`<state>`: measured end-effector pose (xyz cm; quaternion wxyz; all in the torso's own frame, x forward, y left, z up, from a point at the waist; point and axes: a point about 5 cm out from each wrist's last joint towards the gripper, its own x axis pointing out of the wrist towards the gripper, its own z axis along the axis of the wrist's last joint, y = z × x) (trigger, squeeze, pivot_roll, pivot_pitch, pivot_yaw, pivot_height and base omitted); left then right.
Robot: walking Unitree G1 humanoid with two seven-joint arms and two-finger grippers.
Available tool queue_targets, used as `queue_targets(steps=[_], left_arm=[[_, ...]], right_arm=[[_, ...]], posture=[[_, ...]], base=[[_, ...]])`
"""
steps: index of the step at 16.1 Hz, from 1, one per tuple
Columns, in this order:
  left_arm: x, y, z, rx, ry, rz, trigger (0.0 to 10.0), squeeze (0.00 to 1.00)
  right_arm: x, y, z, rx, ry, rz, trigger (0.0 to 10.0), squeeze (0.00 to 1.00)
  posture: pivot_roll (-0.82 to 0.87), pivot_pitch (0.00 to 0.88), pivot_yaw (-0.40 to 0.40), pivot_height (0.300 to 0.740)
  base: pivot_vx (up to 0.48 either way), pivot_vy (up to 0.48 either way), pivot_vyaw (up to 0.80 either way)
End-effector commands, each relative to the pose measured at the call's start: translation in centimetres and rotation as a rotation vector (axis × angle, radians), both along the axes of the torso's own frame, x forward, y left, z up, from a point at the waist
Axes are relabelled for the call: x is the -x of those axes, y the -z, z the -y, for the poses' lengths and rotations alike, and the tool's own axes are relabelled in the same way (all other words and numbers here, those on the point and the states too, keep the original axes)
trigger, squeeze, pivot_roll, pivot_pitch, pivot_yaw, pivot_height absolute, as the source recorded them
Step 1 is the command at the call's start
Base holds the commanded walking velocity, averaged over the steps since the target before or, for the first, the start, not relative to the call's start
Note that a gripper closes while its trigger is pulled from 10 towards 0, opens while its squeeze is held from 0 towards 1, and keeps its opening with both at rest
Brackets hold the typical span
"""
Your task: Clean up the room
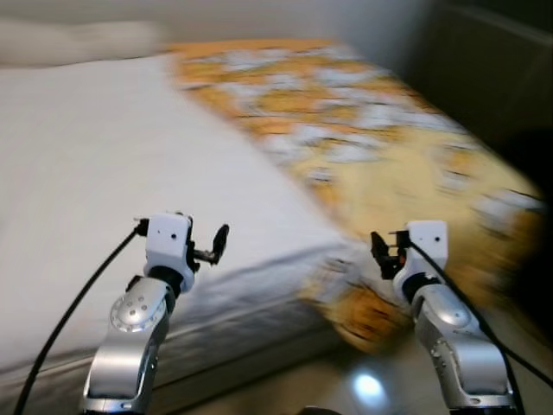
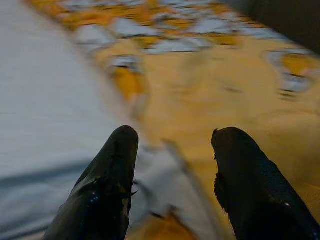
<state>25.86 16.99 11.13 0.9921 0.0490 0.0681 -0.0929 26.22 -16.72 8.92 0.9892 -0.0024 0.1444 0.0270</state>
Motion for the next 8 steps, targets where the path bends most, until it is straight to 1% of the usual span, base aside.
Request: queue_targets(steps=[1, 2, 3, 5, 8], left_arm=[[-0.2, -0.1, -0.4, 0.017, -0.03, 0.002, 10.0, 1.0], [-0.3, -0.2, -0.5, 0.021, -0.033, 0.009, 10.0, 0.93], [-0.6, -0.3, -0.6, -0.001, -0.032, 0.018, 10.0, 0.91], [-0.8, -0.2, -0.6, -0.014, -0.026, 0.01, 10.0, 0.91], [-1.6, -0.4, -0.4, 0.003, -0.002, 0.027, 10.0, 0.93]], right_arm=[[-0.4, -0.2, -0.7, 0.013, -0.04, 0.016, 10.0, 0.0], [-0.5, -0.2, -1.0, 0.012, -0.055, 0.019, 10.0, 0.0], [-0.6, -0.2, -1.3, 0.006, -0.067, 0.02, 10.0, 0.0], [-0.7, -0.3, -1.4, -0.005, -0.074, 0.026, 10.0, 0.0], [-0.8, -0.3, -1.7, -0.023, -0.095, 0.036, 10.0, 0.0]], posture=[[-0.07, 0.0, -0.042, 0.74], [-0.07, 0.0, -0.042, 0.74], [-0.07, 0.0, -0.043, 0.74], [-0.08, 0.0, -0.043, 0.74], [-0.08, 0.0, -0.041, 0.74]], base=[[0.0, 0.0, 0.0], [0.0, 0.0, 0.0], [0.0, 0.0, 0.0], [0.0, 0.0, 0.0], [0.0, 0.0, 0.0]])
